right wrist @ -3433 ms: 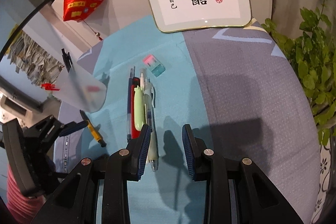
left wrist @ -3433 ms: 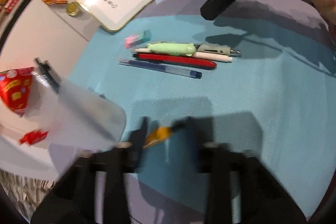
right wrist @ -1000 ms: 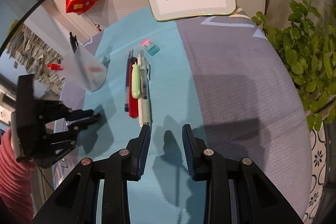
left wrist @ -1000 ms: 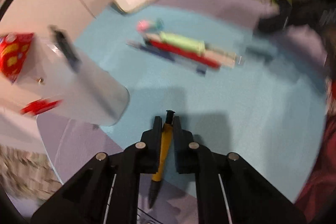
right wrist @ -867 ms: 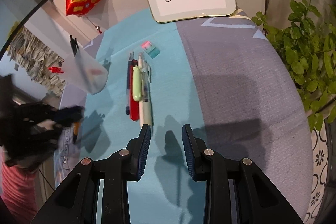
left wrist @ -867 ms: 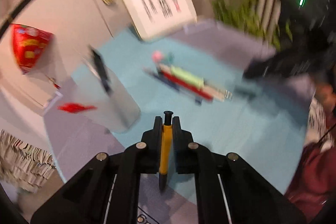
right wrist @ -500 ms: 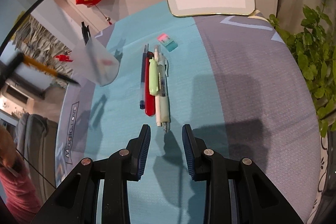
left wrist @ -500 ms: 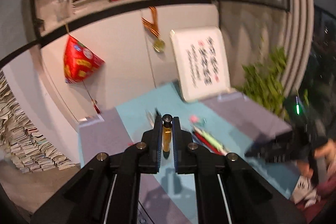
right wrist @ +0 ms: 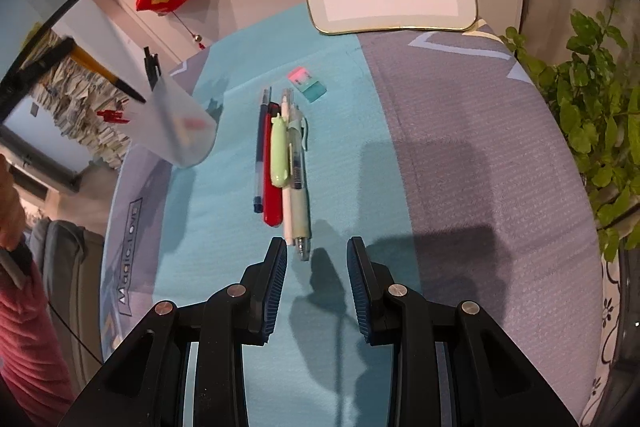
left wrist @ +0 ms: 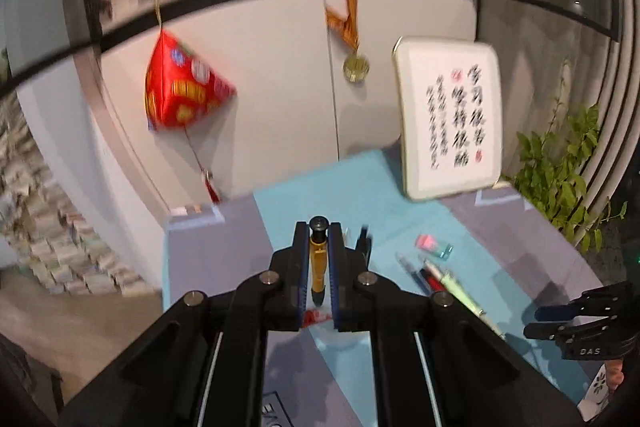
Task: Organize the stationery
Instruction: 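Lift the yellow pen into the frosted cup and open the left tool, then grasp the clear pen with the right tool while the left tool grasps the blue pen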
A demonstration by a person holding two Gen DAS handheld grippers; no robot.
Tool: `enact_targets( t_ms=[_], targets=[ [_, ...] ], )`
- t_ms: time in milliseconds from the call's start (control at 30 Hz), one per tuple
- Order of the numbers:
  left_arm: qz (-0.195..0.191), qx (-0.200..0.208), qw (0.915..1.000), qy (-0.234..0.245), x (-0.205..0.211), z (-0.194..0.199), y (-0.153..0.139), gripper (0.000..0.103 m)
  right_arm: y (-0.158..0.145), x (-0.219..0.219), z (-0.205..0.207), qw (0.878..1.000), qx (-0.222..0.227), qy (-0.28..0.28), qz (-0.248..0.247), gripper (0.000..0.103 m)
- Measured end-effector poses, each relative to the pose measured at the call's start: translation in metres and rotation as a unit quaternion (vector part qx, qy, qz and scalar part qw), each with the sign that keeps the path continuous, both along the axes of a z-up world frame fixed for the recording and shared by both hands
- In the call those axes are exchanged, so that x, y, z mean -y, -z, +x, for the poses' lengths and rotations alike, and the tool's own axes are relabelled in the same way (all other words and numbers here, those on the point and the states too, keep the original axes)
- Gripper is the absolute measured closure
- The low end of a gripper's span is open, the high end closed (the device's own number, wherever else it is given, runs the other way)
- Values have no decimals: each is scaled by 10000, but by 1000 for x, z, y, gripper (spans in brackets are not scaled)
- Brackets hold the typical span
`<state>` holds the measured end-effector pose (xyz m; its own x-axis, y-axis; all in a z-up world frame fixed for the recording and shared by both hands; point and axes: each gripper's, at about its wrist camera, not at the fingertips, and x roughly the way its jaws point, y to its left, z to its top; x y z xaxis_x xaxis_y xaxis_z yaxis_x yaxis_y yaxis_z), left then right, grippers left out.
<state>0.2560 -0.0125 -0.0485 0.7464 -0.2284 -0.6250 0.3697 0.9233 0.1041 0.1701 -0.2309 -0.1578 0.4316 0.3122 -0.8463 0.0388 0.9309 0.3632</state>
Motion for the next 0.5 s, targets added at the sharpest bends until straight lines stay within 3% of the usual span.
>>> enact_targets(
  t_ms=[133, 367, 500],
  targets=[
    [-36, -189, 9998, 18, -3, 0, 12, 96, 6, -11, 4, 9996, -56, -239, -170, 72],
    [51, -135, 9998, 119, -2, -15, 12, 92, 15, -27, 9, 9978, -44, -509, -424, 72],
    [-154, 52, 9999, 39, -8, -34, 1, 68, 17, -27, 19, 9979, -18, -428, -479, 72]
  ],
)
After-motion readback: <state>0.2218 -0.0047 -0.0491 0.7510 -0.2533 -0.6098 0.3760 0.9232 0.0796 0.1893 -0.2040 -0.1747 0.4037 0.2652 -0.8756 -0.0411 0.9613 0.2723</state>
